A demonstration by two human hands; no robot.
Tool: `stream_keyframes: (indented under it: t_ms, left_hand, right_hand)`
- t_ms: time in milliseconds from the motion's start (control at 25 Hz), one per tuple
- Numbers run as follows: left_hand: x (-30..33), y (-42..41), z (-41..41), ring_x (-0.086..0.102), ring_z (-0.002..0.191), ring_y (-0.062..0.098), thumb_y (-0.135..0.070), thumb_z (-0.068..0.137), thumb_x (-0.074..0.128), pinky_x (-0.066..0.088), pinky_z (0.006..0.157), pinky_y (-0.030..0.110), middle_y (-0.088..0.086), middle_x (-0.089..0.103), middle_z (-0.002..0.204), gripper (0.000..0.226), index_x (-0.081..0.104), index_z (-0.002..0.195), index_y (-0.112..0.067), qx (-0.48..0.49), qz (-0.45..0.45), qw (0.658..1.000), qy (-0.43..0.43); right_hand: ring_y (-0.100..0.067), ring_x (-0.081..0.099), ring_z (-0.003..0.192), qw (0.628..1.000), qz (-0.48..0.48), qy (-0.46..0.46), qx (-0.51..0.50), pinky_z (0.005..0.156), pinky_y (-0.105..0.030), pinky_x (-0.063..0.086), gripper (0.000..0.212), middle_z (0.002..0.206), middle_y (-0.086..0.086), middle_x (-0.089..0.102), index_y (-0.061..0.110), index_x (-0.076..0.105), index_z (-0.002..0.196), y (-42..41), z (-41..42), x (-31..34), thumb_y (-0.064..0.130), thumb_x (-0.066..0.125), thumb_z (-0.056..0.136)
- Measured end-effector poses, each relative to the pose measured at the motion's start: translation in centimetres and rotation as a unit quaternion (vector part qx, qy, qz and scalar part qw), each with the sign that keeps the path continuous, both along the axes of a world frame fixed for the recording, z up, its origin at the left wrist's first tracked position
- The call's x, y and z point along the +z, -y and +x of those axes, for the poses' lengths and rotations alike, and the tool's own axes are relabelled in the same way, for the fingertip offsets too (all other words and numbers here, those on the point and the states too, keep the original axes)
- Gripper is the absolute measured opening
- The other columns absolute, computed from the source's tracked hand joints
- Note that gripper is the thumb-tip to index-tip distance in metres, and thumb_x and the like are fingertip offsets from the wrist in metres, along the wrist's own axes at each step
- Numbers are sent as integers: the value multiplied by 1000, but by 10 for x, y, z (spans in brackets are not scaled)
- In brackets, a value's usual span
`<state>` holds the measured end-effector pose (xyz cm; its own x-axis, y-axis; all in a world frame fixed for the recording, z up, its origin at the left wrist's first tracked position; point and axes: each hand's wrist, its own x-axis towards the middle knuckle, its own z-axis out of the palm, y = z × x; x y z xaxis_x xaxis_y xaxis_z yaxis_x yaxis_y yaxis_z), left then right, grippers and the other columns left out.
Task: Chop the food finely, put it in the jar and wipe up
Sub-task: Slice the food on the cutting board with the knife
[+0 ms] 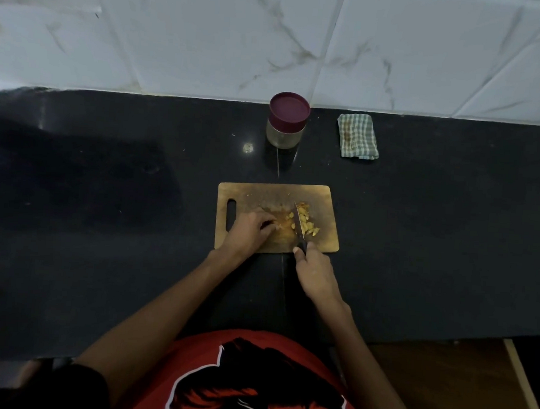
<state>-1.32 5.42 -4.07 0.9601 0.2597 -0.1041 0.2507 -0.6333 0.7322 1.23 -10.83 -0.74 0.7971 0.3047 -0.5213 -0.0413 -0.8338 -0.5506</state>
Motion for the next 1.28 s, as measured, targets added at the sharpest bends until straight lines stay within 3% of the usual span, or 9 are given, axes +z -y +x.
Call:
stream_keyframes:
  t_ms: [200,400,560,640,760,880,1120,1280]
  left_hand:
    - [3,-4,11,58,83,5,-21,87,65,46,73,17,-2,66,93,16,67,101,-13,34,-57,997,-48]
    - [5,-9,15,60,85,1,-16,87,65,46,73,7,-9,66,97,20,69,107,-13,52,-92,994,-8]
    - [5,-6,14,61,78,3,-13,88,63,50,74,18,-7,66,85,16,70,103,-11,70,-66,995,16]
    - [7,-6,13,57,73,-2,-11,90,61,48,74,16,-10,64,85,16,71,101,-10,65,-57,996,19]
    - [7,-8,11,54,89,0,-11,90,60,37,79,9,-9,62,101,23,68,111,-11,24,-33,999,13]
    - [-1,-10,11,56,99,10,-15,87,64,38,86,16,2,62,115,30,65,118,-14,14,-17,1000,-20]
    - [-10,-6,13,58,100,15,-17,87,65,45,90,25,4,60,111,30,66,116,-9,55,2,998,4]
    - [-14,-4,10,59,103,15,-11,85,66,43,90,19,5,63,112,26,68,110,-3,42,23,998,48]
  right_hand:
    - [-25,62,95,1000,2,1,8,82,-45,52,26,104,-9,62,13,53,113,-1,0,0,34,40,104]
    - [-27,61,96,1000,-5,-2,22,82,-43,50,24,105,-10,61,13,53,109,-3,0,-1,33,40,104]
    - [-27,60,101,999,-15,2,33,87,-45,50,25,108,-10,61,11,52,110,-8,2,-1,32,41,104]
    - [-28,60,102,999,-16,7,40,88,-46,49,26,108,-11,61,10,52,111,-11,2,-1,32,41,104]
    - [-30,58,105,998,-24,14,50,90,-46,48,27,111,-12,60,10,51,114,-15,2,-1,32,40,105]
    - [-30,59,106,997,-34,20,60,90,-46,49,27,112,-12,61,11,50,117,-18,2,-2,33,40,104]
    - [-27,60,100,995,-59,35,76,80,-42,49,25,106,-10,60,12,48,115,-20,0,-5,33,38,105]
    - [-27,61,96,993,-59,45,89,72,-38,45,24,97,-6,56,11,47,113,-21,-6,-7,31,37,105]
